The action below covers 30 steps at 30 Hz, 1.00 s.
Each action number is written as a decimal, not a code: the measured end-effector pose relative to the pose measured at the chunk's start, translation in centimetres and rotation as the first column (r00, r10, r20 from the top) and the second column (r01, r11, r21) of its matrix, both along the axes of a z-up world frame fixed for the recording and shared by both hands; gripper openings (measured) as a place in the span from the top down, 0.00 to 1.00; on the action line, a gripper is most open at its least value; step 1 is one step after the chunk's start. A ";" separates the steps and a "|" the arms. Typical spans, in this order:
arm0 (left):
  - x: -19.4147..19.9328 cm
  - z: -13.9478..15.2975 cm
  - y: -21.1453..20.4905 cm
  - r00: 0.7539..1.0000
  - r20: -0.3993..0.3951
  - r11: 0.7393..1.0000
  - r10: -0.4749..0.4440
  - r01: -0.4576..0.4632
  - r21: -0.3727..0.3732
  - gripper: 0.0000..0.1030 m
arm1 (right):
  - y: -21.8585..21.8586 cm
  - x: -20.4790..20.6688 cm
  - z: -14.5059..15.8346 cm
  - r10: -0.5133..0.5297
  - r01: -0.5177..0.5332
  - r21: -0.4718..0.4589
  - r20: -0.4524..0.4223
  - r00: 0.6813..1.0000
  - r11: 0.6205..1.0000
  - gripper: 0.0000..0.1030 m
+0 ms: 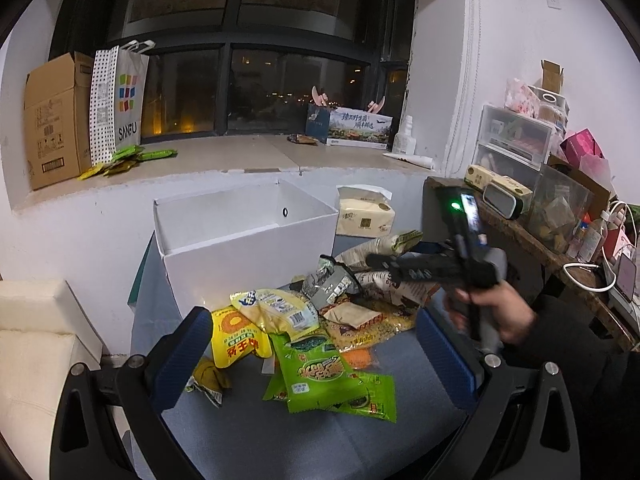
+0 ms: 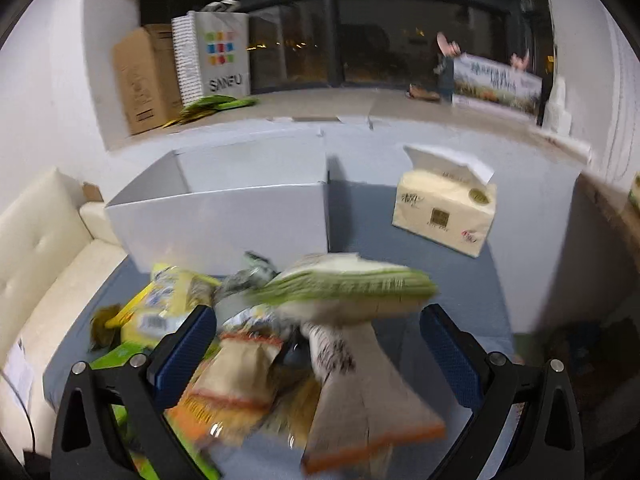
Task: Organize snacks
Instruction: 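Grasp the cream-and-green snack bag with the right tool while the left tool grasps a yellow chip bag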
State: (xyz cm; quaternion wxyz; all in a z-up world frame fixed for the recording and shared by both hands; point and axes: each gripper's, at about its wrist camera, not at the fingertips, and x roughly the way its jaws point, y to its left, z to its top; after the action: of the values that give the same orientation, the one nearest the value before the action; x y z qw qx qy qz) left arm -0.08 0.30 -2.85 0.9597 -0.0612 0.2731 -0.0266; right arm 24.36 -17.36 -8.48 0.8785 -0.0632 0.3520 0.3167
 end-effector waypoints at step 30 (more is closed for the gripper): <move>19.8 -14.3 4.8 0.876 -0.482 0.957 0.036 -0.168 -0.235 0.32 | -7.9 -9.7 7.8 -0.044 -0.007 0.288 0.169 0.985 0.957 0.67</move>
State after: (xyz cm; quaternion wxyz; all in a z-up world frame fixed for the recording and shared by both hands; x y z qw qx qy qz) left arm 19.69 5.14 -17.12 0.8467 -0.2102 0.4888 0.0033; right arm 14.70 -25.26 -0.72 0.9086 0.0413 0.2250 0.3495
